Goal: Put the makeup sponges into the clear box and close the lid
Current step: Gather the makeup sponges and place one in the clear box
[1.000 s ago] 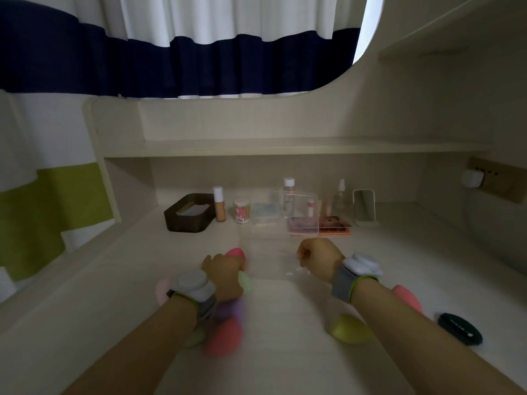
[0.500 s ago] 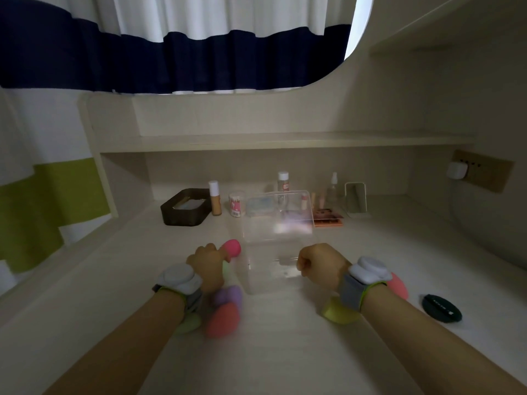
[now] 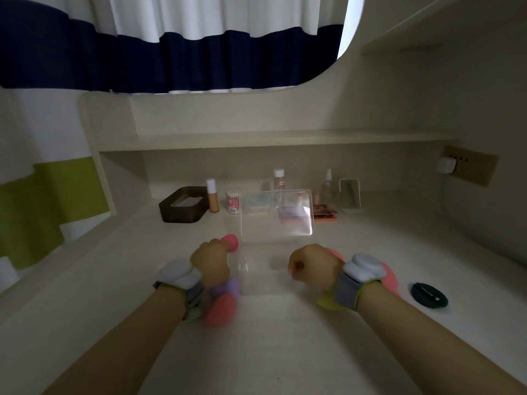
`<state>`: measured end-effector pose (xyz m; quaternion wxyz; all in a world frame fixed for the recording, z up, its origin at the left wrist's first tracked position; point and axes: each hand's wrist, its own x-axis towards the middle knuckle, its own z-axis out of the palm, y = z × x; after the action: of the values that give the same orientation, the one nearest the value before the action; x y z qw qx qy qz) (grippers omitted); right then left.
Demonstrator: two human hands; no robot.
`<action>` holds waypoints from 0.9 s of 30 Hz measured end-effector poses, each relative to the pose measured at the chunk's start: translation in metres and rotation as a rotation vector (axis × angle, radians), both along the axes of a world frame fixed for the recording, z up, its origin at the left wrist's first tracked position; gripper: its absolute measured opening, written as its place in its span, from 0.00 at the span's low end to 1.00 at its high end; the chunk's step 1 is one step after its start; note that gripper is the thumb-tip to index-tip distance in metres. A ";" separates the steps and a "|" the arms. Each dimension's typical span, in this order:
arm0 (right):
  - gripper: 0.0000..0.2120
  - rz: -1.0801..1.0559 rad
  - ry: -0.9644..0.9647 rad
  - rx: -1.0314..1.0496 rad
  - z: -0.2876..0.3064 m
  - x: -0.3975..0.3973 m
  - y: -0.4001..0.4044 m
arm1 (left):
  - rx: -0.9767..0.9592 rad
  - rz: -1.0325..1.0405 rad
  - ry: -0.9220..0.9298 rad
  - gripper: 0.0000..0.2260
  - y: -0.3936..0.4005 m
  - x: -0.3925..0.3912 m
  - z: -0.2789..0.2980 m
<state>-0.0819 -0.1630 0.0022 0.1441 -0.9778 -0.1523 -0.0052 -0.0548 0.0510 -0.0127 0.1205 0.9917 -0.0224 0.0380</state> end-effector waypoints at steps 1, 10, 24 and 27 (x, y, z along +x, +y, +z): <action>0.13 0.002 0.007 0.009 0.001 0.000 0.000 | -0.029 -0.003 -0.027 0.22 -0.004 -0.001 0.000; 0.13 -0.098 -0.080 0.300 0.013 -0.006 -0.024 | -0.118 -0.207 -0.119 0.20 -0.028 -0.027 0.005; 0.13 -0.197 0.074 0.032 0.002 -0.030 -0.060 | 0.004 -0.038 -0.158 0.14 -0.042 -0.032 -0.005; 0.18 -0.192 0.116 -0.026 -0.001 -0.030 -0.062 | -0.035 -0.028 -0.171 0.14 -0.040 -0.032 -0.006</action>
<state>-0.1116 -0.2249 0.0016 0.1386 -0.9883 -0.0494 0.0398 -0.0867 0.0106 -0.0189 0.1359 0.9822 -0.0460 0.1212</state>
